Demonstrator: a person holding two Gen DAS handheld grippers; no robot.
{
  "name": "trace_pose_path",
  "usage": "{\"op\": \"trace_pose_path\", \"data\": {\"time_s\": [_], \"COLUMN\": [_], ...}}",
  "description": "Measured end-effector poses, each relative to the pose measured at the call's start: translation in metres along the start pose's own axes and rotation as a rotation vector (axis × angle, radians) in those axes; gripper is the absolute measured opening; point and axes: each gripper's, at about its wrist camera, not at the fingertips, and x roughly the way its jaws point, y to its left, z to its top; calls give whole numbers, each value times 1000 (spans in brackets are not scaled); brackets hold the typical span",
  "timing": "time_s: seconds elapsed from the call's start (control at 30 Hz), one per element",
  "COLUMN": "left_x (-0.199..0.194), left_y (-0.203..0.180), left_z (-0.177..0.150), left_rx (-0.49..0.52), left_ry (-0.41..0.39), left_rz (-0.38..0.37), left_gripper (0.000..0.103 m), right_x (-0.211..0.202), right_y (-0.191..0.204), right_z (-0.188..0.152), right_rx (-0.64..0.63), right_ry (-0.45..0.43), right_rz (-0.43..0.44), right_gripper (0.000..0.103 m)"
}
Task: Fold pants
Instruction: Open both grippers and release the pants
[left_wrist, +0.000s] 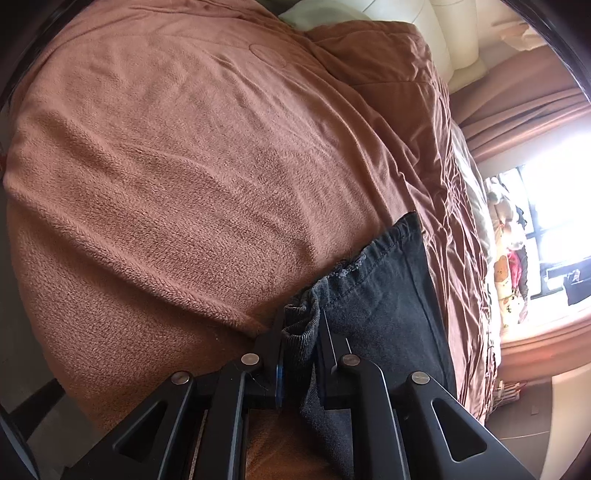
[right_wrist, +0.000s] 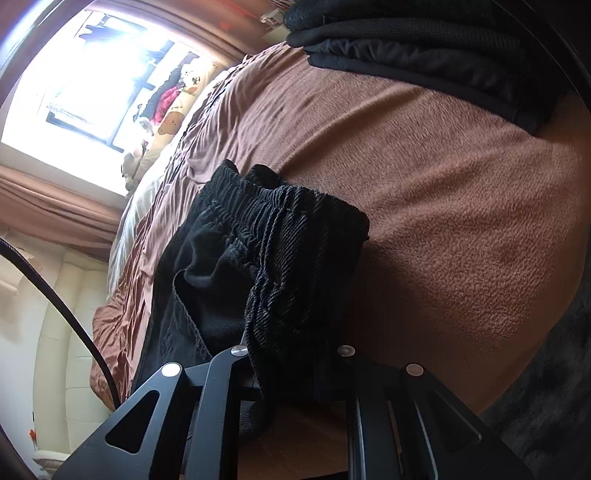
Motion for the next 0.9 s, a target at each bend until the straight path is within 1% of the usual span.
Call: {"op": "trace_pose_path", "data": {"time_s": [0.03,0.07,0.1,0.13,0.17,0.2,0.23,0.3,0.37,0.47,0.63,0.7,0.8,0.87,0.9], "left_x": [-1,-1,-1,-2,-3,-6,-10,-21,-32,-41,-47,-45,-41,-40,-39], "left_y": [0,-1,-2,-4,-5,-7,-8,-10,-12,-16,-38,-49,-67,-79,-85], "left_z": [1,1,2,3,5,6,7,12,17,23,22,19,14,10,7], "left_rx": [9,19,32,46,60,69,75,79,78,85,109,117,133,148,157], "left_ry": [0,1,10,18,23,20,11,-21,-55,-59,-67,-59,-42,-35,-33], "left_rz": [13,19,23,33,48,68,94,132,154,151,127,114,93,77,72], "left_gripper": [20,22,23,24,27,33,38,55,61,62,62,62,62,62,62], "right_x": [1,0,-2,-6,-12,-18,-25,-44,-61,-86,-101,-101,-96,-91,-87], "right_y": [-1,-1,0,1,4,6,7,11,18,29,61,76,112,138,151], "right_z": [0,1,1,1,0,-2,-2,-6,-6,-11,-14,-13,-12,-13,-14], "right_rx": [0,-6,-20,-34,-44,-56,-69,-105,-143,-195,-321,-363,-438,-491,-516], "right_ry": [6,13,15,15,12,10,7,-6,-25,-66,-69,-71,-73,-73,-75], "right_rz": [-10,-25,-36,-54,-68,-82,-98,-124,-136,-144,-159,-129,-101,-78,-71], "right_gripper": [19,21,29,34,39,43,43,43,43,43,43,43,43,46,50]}}
